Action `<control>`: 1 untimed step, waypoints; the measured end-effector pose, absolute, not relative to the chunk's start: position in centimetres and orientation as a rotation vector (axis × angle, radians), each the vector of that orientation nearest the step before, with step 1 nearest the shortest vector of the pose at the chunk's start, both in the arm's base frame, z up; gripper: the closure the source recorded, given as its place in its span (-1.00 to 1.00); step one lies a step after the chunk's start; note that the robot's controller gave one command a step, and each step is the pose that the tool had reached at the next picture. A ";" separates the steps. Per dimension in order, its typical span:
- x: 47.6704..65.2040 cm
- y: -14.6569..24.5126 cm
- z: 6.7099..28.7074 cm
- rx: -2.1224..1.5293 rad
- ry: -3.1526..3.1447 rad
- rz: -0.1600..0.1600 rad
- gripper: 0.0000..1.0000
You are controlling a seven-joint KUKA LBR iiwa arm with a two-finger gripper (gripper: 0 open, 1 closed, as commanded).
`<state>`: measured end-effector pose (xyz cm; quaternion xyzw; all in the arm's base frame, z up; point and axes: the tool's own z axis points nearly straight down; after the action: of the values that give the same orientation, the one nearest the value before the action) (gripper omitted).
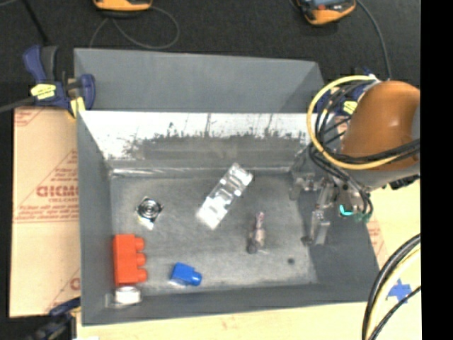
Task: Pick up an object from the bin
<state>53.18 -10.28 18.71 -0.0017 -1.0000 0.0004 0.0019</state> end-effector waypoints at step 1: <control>52.3 -6.8 6.9 0.516 -3.100 0.001 -1.00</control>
Offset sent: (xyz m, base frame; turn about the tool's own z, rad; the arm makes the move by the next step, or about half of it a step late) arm -0.0093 0.0354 -0.1171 -0.3352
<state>52.26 -6.84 6.87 0.1641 -0.9864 0.0003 -0.0004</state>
